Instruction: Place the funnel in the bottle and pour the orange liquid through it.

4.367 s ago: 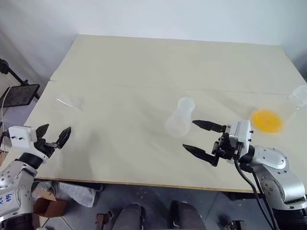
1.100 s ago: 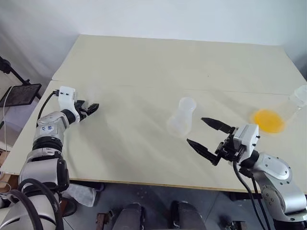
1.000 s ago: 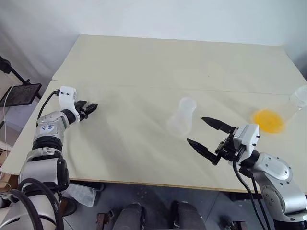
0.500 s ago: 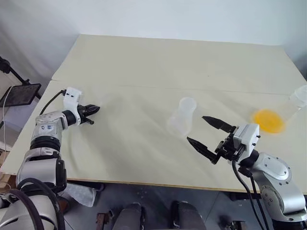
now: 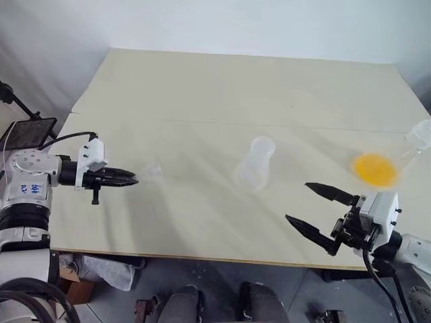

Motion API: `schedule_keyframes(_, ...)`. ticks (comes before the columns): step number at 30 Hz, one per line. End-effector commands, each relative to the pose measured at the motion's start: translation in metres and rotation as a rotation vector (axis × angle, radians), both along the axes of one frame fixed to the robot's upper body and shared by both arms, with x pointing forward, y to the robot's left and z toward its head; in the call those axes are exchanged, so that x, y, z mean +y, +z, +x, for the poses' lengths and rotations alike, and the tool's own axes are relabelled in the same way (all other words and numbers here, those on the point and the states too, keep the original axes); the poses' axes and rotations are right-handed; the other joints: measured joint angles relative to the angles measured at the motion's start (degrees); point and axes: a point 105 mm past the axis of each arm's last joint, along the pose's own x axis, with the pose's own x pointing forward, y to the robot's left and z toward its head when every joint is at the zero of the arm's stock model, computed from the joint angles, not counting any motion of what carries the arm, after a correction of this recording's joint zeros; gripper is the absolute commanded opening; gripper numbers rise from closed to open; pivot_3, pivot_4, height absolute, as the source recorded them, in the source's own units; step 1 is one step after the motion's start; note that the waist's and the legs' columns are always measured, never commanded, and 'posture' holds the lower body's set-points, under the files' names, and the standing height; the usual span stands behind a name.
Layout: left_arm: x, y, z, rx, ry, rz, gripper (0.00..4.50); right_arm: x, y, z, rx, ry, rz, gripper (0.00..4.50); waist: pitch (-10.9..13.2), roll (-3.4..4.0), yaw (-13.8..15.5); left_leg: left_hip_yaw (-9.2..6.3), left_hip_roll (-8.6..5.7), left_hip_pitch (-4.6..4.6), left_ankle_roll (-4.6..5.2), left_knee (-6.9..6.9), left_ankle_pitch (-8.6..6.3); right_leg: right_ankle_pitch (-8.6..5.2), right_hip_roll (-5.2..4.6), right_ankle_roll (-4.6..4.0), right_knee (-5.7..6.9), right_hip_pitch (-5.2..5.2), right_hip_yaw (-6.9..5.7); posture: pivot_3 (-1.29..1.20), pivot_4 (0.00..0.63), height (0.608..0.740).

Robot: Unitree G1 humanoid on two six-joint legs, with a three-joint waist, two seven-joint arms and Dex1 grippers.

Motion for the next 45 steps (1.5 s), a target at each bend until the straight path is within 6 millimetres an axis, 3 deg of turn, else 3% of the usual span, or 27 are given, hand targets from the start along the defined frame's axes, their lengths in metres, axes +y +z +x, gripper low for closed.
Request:
schedule_keyframes(1, -0.003, -0.006, -0.004, -0.001, -0.061, 0.057, 0.11, 0.01, 0.011, -0.004, -0.045, 0.035, 0.013, 4.5, 0.0, 0.0, -0.03, 0.0, 0.01, 0.01, 0.0, 0.0, 0.0, 0.0, 0.01, 0.0, 0.01, 0.0, 0.02, 0.0, 0.15, 0.74)
schedule_keyframes(7, -0.003, -0.027, 0.0, 0.013, -0.045, 0.109, 0.11, 0.016, 0.011, -0.003, -0.044, 0.043, 0.025, 4.5, 0.0, 0.0, 0.0, -0.01, 0.0, -0.02, -0.01, -0.05, -0.01, 0.0, 0.01, 0.0, 0.04, -0.08, 0.01, 0.0, 0.15, 0.74)
schedule_keyframes(14, -0.006, -0.021, 0.008, -0.033, 0.011, 0.032, 2.32, 0.018, 0.011, -0.002, -0.048, 0.04, 0.033, 4.5, 0.0, 0.0, 0.08, -0.03, -0.02, 0.0, 0.0, -0.02, -0.01, 0.0, -0.01, 0.01, 0.07, -0.04, -0.01, 0.0, 0.15, 0.74)
schedule_keyframes(18, 0.002, -0.012, -0.002, -0.082, 0.021, 0.005, 3.5, 0.019, 0.01, 0.0, -0.047, 0.035, 0.038, 4.5, 0.0, 0.0, -0.1, -0.03, -0.01, -0.02, 0.0, -0.03, -0.01, 0.0, -0.02, 0.01, 0.06, -0.06, 0.0, 0.0, 0.15, 0.74)
schedule_keyframes(25, 0.005, 0.006, -0.034, -0.132, 0.042, -0.059, 3.5, 0.02, 0.007, 0.004, -0.048, 0.047, 0.046, 4.5, 0.0, 0.01, -0.65, -0.14, 0.07, -0.01, -0.02, -0.05, -0.02, 0.0, -0.02, 0.0, 0.04, -0.05, 0.4, 0.0, 0.15, 0.74)
schedule_keyframes(30, -0.005, 0.014, -0.059, -0.126, 0.127, -0.155, 3.5, 0.024, 0.007, 0.011, -0.05, 0.083, 0.051, 4.5, 0.02, 0.03, -0.73, -0.2, 0.08, -0.01, -0.05, -0.07, -0.04, 0.0, -0.35, 0.0, -0.06, 0.0, 0.51, 0.0, 0.15, 0.74)
schedule_keyframes(38, -0.024, 0.015, -0.068, -0.093, 0.353, -0.312, 3.5, 0.027, 0.007, 0.018, -0.054, 0.122, 0.051, 4.5, 0.04, 0.08, -0.16, -0.23, 0.07, -0.01, -0.08, -0.07, -0.06, 0.0, -0.4, -0.01, -0.11, 0.01, 0.5, 0.0, 0.15, 0.74)
schedule_keyframes(45, -0.026, -0.004, -0.069, -0.06, 0.449, -0.296, 3.5, 0.029, 0.006, 0.02, -0.055, 0.136, 0.057, 4.5, 0.04, 0.09, -0.12, -0.2, 0.08, 0.02, -0.12, -0.09, -0.07, -0.01, -0.28, -0.02, -0.12, 0.0, 0.51, 0.0, 0.15, 0.74)
